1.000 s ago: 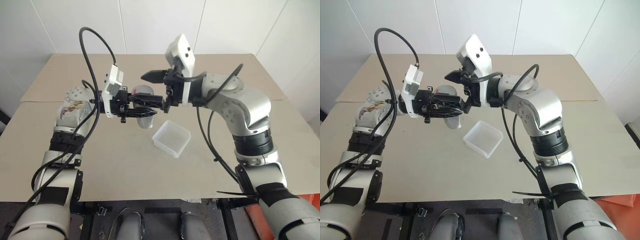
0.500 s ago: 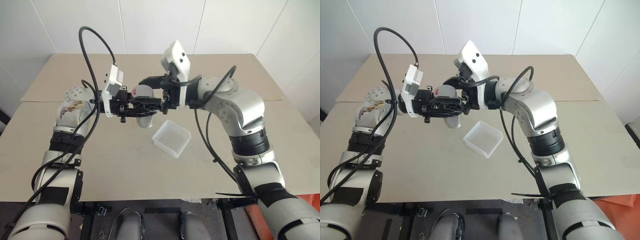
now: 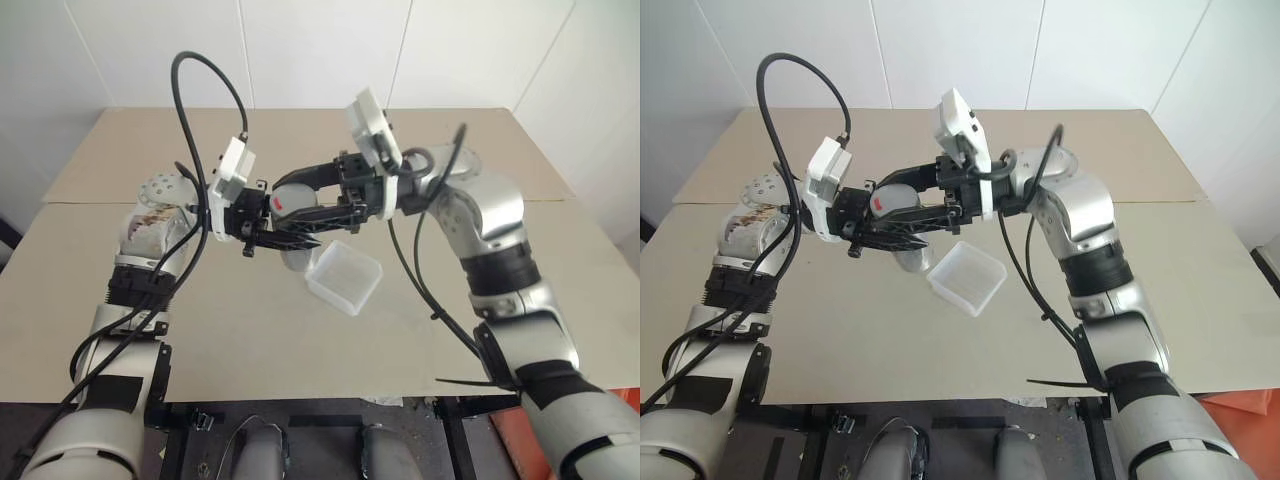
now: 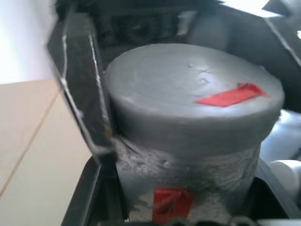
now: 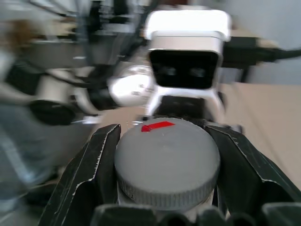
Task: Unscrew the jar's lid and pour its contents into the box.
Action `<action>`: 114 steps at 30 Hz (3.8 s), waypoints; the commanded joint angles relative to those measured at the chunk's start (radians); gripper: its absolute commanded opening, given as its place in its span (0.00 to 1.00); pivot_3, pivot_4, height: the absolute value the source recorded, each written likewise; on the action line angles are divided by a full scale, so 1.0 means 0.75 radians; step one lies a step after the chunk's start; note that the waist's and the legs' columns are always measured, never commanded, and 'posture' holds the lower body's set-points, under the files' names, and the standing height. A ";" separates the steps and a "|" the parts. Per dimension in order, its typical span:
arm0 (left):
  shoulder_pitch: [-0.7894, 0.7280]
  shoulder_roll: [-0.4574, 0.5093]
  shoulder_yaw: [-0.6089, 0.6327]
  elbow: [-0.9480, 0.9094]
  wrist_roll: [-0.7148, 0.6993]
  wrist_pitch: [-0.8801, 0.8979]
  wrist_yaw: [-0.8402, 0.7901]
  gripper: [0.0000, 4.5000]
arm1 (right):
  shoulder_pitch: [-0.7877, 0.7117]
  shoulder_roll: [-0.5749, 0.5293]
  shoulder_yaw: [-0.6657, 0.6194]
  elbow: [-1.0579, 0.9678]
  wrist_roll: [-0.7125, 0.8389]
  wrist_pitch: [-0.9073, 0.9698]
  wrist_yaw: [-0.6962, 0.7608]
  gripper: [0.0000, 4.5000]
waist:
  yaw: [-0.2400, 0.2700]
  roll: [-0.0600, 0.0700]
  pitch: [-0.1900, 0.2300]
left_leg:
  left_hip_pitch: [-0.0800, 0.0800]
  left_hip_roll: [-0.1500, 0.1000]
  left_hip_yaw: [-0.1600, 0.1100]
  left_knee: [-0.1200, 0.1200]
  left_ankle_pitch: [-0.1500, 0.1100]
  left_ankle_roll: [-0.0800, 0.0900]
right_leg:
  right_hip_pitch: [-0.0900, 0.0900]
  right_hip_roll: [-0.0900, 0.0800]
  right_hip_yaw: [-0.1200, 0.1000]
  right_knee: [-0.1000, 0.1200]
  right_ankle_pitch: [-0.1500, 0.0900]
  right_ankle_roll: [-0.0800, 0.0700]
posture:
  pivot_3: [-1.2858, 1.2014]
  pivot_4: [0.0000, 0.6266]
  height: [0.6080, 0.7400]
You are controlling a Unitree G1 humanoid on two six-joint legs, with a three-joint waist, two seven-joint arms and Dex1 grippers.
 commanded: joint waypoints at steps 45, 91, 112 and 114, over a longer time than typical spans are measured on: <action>0.096 0.036 0.074 -0.034 0.048 -0.032 0.213 0.44 | 0.191 0.080 0.019 -0.494 -0.142 0.214 -0.805 0.99 | -0.017 0.001 0.000 | 0.000 0.000 -0.002 0.001 0.000 0.000 | -0.002 0.000 0.000 0.004 0.000 0.000 | 0.52 0.24 1.00; -0.026 -0.032 0.057 0.235 0.156 -0.184 0.238 0.44 | 0.207 0.040 -0.028 -0.508 -0.175 0.091 -0.756 0.99 | -0.020 0.001 0.000 | 0.000 0.000 -0.001 0.000 0.000 0.000 | -0.002 0.000 0.000 0.004 0.000 0.000 | 0.52 0.24 1.00; 0.016 0.061 0.085 0.197 0.135 -0.167 0.149 0.44 | 0.167 0.103 -0.078 -0.284 -0.224 0.088 -0.792 0.99 | -0.023 0.001 0.000 | 0.000 0.000 -0.002 0.000 0.000 0.000 | -0.002 0.000 0.000 0.004 0.000 0.000 | 0.52 0.24 1.00; 0.031 0.078 0.092 0.183 0.123 -0.159 0.139 0.44 | 0.176 0.081 -0.091 -0.286 -0.215 0.087 -0.780 0.99 | -0.022 0.001 0.000 | 0.000 0.000 -0.002 0.000 0.000 0.000 | -0.002 0.000 0.000 0.004 0.000 0.000 | 0.52 0.24 1.00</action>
